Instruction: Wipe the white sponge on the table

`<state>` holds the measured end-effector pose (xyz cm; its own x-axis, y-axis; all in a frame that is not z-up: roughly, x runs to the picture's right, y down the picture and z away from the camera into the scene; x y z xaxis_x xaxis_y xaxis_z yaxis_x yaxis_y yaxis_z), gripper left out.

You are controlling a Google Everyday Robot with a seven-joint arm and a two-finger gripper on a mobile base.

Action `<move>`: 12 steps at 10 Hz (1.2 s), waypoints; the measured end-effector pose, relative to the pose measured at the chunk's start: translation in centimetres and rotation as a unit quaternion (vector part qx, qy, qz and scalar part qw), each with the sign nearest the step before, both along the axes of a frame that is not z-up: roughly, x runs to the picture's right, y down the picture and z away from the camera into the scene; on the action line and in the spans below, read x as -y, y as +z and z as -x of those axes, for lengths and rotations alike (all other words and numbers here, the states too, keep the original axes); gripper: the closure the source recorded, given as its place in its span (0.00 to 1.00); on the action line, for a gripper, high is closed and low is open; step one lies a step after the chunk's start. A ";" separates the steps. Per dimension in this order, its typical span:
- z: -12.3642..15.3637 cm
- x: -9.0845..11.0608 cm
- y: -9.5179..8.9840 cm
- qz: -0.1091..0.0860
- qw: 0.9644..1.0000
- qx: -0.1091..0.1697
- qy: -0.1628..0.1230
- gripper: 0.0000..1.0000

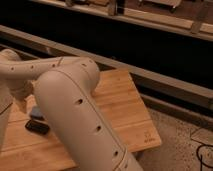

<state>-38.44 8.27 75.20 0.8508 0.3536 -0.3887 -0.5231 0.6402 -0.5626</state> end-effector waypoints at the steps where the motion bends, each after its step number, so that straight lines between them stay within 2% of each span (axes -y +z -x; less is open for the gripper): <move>1: 0.3 -0.6 0.6 0.008 1.000 -0.001 -0.001 0.35; 6: 0.5 -1.7 2.9 0.035 0.999 -0.012 0.001 0.35; 12: -0.1 -2.2 5.1 0.054 0.998 -0.026 -0.012 0.35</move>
<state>-38.30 10.43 80.34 0.8363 0.2862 -0.4676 -0.5383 0.5904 -0.6014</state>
